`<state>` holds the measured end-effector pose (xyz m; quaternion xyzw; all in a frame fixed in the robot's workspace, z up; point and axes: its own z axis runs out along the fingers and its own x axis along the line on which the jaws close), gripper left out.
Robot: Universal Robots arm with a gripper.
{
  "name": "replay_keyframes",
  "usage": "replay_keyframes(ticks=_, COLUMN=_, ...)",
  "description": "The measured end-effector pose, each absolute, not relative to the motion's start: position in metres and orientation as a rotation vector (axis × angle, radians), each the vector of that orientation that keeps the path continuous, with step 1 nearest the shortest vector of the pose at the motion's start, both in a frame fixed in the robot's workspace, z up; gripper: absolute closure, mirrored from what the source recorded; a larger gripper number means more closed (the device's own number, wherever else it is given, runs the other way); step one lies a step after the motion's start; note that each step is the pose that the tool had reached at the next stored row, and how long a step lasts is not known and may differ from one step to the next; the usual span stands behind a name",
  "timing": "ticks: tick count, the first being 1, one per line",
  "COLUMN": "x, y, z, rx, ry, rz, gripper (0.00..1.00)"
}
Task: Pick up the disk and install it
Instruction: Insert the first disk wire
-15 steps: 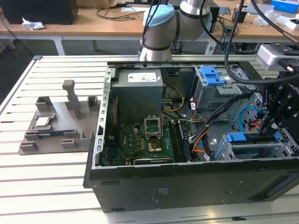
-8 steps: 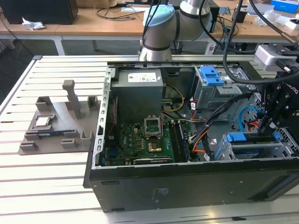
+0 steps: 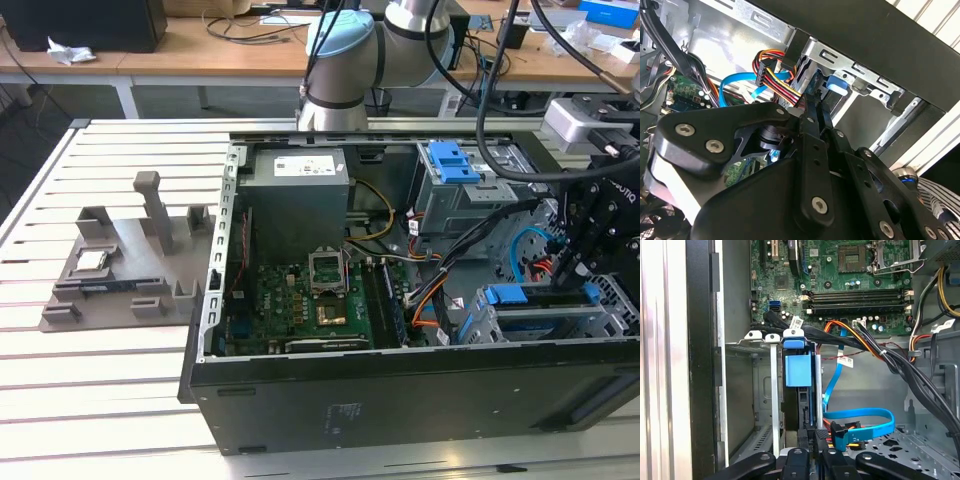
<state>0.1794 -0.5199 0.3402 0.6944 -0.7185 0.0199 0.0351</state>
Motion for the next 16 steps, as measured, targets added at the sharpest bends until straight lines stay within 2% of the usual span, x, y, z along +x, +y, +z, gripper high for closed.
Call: replay_keyframes(ticks=16, x=0.1794, y=-0.5198, z=0.3413, rx=2.158, ry=-2.185, rz=0.062, gripper=0.83)
